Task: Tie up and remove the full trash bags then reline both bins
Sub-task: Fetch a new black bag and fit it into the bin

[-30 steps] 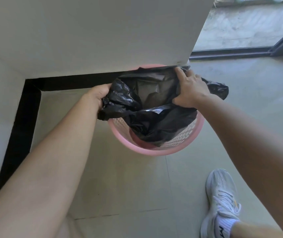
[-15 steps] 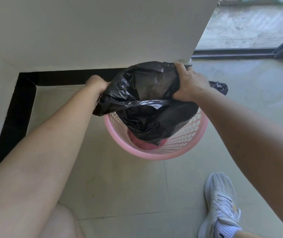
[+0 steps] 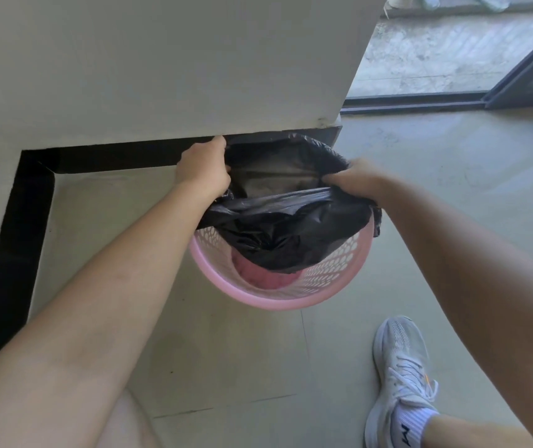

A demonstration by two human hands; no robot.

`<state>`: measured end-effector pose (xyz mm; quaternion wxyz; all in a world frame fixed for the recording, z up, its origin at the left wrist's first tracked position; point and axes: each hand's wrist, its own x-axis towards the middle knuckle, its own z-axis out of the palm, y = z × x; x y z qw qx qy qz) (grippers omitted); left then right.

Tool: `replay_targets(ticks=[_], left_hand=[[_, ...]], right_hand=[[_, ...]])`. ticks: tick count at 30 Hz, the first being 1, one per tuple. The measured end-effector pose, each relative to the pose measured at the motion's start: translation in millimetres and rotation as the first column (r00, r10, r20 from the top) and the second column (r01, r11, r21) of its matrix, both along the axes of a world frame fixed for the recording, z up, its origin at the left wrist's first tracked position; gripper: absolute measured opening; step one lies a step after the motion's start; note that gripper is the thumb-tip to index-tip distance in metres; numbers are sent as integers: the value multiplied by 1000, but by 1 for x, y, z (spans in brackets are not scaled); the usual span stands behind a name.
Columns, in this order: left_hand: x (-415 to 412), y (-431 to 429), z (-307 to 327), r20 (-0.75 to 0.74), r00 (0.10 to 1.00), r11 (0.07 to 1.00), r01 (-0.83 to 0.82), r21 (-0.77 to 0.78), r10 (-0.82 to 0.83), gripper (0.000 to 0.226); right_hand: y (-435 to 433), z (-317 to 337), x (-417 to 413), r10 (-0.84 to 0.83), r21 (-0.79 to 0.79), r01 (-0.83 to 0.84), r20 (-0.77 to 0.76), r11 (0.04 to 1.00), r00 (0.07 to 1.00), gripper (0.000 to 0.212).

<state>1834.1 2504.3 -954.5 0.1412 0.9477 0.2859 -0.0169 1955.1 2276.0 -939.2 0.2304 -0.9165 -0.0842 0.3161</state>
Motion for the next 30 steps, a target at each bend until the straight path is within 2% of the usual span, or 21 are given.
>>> replay_targets(ticks=[3, 5, 7, 9, 10, 12, 14, 17, 20, 22, 24, 25, 27, 29, 30], left_hand=[[-6, -7, -3, 30, 999, 999, -40, 12, 40, 23], [-10, -8, -6, 56, 996, 997, -76, 11, 75, 19], [-12, -7, -7, 69, 987, 989, -146, -21, 147, 20], [-14, -5, -8, 58, 959, 958, -272, -92, 278, 25], [-14, -4, -8, 47, 938, 934, -334, -125, 342, 28], [-16, -2, -7, 29, 909, 901, -407, -152, 416, 32], [-19, -2, -7, 18, 901, 890, -424, -167, 433, 34], [-23, -5, -6, 28, 907, 893, -408, -190, 420, 34], [-26, -20, 1, 47, 955, 945, -283, -163, 294, 47], [-26, -34, 4, 73, 995, 997, -73, 40, 70, 63], [-26, -51, 9, 164, 965, 956, 161, 245, -205, 61], [-27, -61, 13, 184, 932, 928, 257, 269, -312, 56], [-33, -77, 17, 113, 894, 891, 407, 201, -434, 54], [-40, -86, 14, 32, 893, 885, 441, 147, -450, 49], [-45, -86, 11, 36, 892, 885, 440, 153, -450, 39]], right_hand=[[0, 0, -7, -9, -185, 50, 220, 981, 975, 46], [3, 0, -10, 32, -216, 29, 271, 976, 962, 52], [-1, 5, -6, -54, -104, 63, 87, 993, 995, 58], [-7, 16, -3, -177, 35, 181, -98, 983, 979, 59], [-10, 19, -2, -224, 107, 234, -91, 967, 970, 57], [-12, 18, -6, -312, 249, 287, 68, 925, 948, 57], [-8, 15, -19, -357, 324, 283, 197, 903, 913, 58], [-9, 5, -34, -426, 350, 347, 182, 870, 886, 50], [-26, -6, -42, -432, 257, 382, 180, 888, 883, 37], [-37, -9, -45, -405, 196, 370, 191, 908, 894, 36], [-39, -10, -46, -435, 207, 399, 176, 893, 883, 39], [-35, -10, -46, -454, 217, 416, 172, 883, 874, 40], [-25, -11, -46, -500, 239, 457, 167, 857, 850, 40], [-13, -12, -48, -555, 280, 503, 148, 817, 819, 38], [-7, -12, -48, -579, 297, 525, 134, 798, 804, 36]])
